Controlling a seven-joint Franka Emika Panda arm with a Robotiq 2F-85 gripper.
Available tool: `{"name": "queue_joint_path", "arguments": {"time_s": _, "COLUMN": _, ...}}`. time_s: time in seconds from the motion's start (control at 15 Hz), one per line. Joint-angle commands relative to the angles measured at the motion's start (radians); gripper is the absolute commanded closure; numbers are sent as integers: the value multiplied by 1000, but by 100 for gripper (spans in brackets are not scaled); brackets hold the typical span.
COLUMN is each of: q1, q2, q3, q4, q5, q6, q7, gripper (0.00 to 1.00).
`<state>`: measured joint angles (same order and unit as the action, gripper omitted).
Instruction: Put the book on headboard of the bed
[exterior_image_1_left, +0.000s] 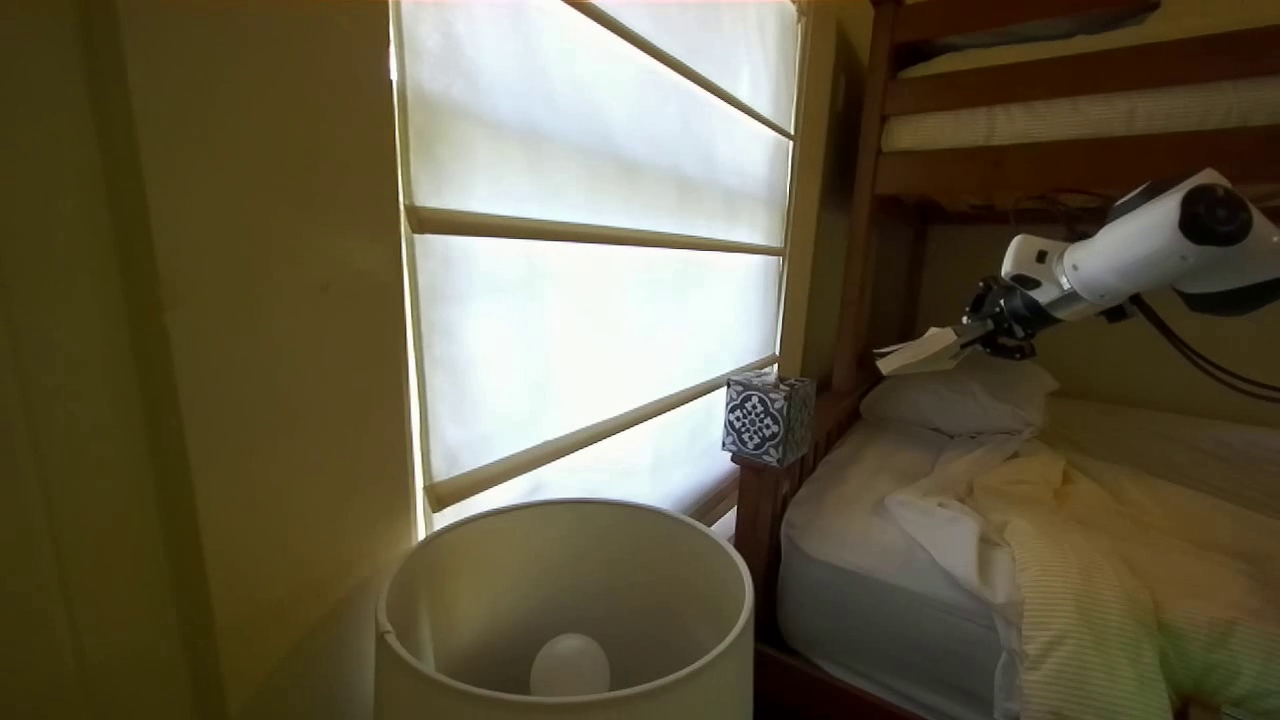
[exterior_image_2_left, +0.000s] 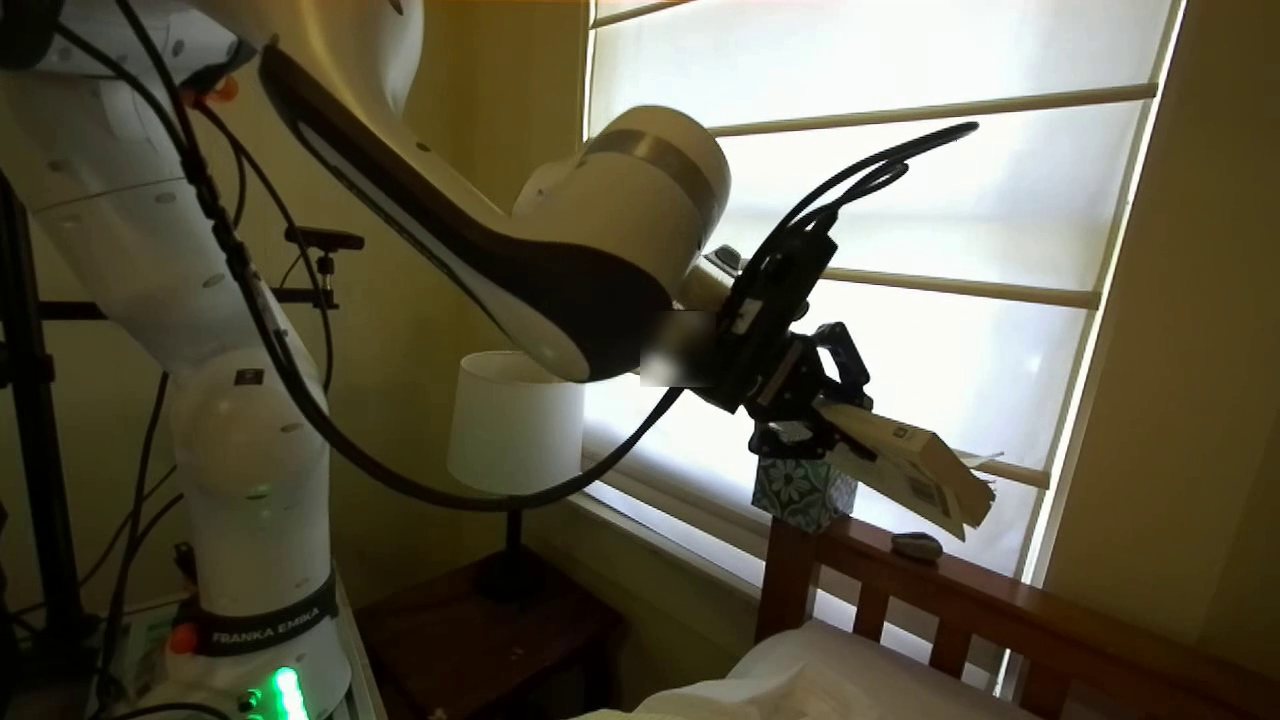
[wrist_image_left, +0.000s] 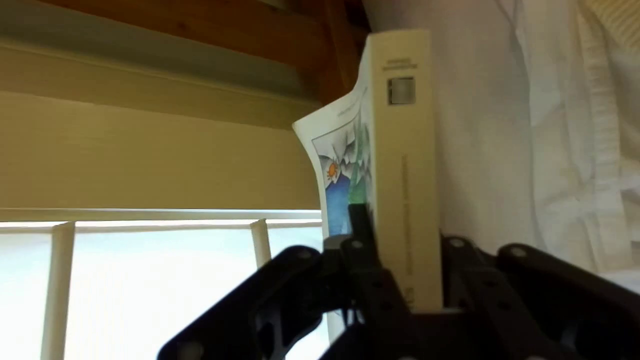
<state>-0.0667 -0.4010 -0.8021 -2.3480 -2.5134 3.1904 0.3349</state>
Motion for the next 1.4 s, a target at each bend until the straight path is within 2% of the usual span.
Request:
{"name": "queue_joint_path", "arguments": {"time_s": 0.0, "q1": -1, "q2": 117, "q3": -82, "q4": 117, "q5": 0, "q6": 163, "q7": -128, "gripper": 94}}
{"name": "queue_joint_path", "arguments": {"time_s": 0.13, "q1": -24, "q2": 188, "q3": -118, "q4": 176, "q5": 0, "q6": 248, "q7": -195, "gripper": 94}}
{"name": "queue_joint_path", "arguments": {"time_s": 0.27, "q1": -23, "q2": 262, "q3": -174, "q4": 250, "q5": 0, "q6": 366, "q7": -254, "gripper": 94}}
{"name": "queue_joint_path", "arguments": {"time_s": 0.4, "q1": -4, "q2": 306, "q3": -226, "q4": 313, "q5": 17, "q6": 426, "q7": -255, "gripper": 94}}
{"name": "queue_joint_path", "arguments": {"time_s": 0.47, "q1": -107, "q2": 251, "q3": -127, "q4": 206, "q5": 84, "q6": 366, "q7": -322, "gripper": 94}}
{"name": "queue_joint_path", "arguments": {"time_s": 0.53, "q1": -121, "q2": 269, "q3": -124, "q4": 223, "q5": 96, "q6": 378, "q7": -327, "gripper": 76}}
{"name": "queue_joint_path", "arguments": {"time_s": 0.67, "q1": -157, "q2": 277, "q3": -90, "q4": 210, "q5": 112, "q6": 375, "q7": -341, "gripper": 76}}
{"name": "queue_joint_path", "arguments": {"time_s": 0.73, "q1": -163, "q2": 277, "q3": -82, "q4": 205, "q5": 113, "q6": 374, "q7": -342, "gripper": 94}}
{"name": "queue_joint_path", "arguments": {"time_s": 0.87, "q1": -190, "q2": 316, "q3": -66, "q4": 246, "q5": 59, "q6": 493, "q7": -429, "gripper": 94}}
{"name": "queue_joint_path", "arguments": {"time_s": 1.13, "q1": -272, "q2": 402, "q3": -68, "q4": 355, "q5": 24, "q6": 730, "q7": -576, "gripper": 94}}
{"name": "queue_joint_path", "arguments": {"time_s": 1.27, "q1": -309, "q2": 435, "q3": -74, "q4": 406, "q5": 65, "q6": 824, "q7": -692, "gripper": 94}}
{"name": "queue_joint_path", "arguments": {"time_s": 1.33, "q1": -329, "q2": 455, "q3": -75, "q4": 425, "q5": 130, "q6": 853, "q7": -749, "gripper": 94}}
